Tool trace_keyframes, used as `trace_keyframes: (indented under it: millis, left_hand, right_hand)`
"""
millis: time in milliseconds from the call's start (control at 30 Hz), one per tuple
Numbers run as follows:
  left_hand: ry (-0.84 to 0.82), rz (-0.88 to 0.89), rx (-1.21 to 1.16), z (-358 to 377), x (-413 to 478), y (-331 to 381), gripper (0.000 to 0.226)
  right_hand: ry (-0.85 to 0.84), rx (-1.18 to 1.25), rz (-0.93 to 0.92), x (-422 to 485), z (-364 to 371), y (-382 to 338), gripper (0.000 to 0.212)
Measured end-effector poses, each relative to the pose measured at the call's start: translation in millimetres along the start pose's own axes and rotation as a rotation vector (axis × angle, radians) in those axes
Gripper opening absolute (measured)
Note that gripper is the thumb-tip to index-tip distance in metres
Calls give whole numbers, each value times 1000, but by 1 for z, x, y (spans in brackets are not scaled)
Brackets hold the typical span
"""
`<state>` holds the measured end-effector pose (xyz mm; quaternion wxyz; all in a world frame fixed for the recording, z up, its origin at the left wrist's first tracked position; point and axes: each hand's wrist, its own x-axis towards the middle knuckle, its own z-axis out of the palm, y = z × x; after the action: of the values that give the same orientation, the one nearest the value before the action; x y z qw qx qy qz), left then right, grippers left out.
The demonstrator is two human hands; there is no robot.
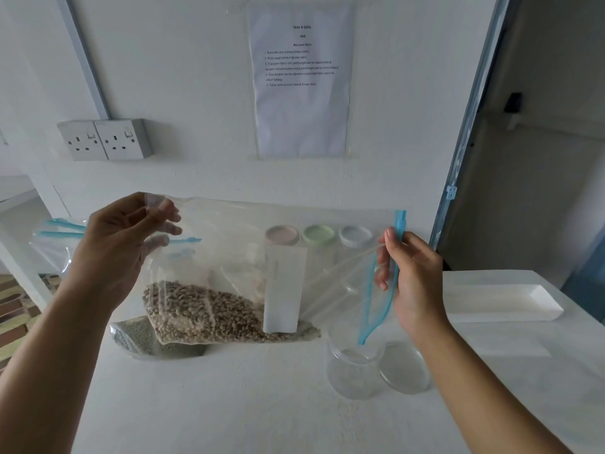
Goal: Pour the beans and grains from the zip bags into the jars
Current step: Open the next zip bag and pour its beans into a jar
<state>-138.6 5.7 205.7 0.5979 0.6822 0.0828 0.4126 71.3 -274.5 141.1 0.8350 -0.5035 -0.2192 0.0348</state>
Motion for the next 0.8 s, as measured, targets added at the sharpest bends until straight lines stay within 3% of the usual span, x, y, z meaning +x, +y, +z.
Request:
trace_keyframes:
  millis: [800]
  left_hand:
    - [-17, 44, 50, 20, 14, 28, 15]
  right_hand:
    - [22, 22, -22, 4, -9, 5, 29]
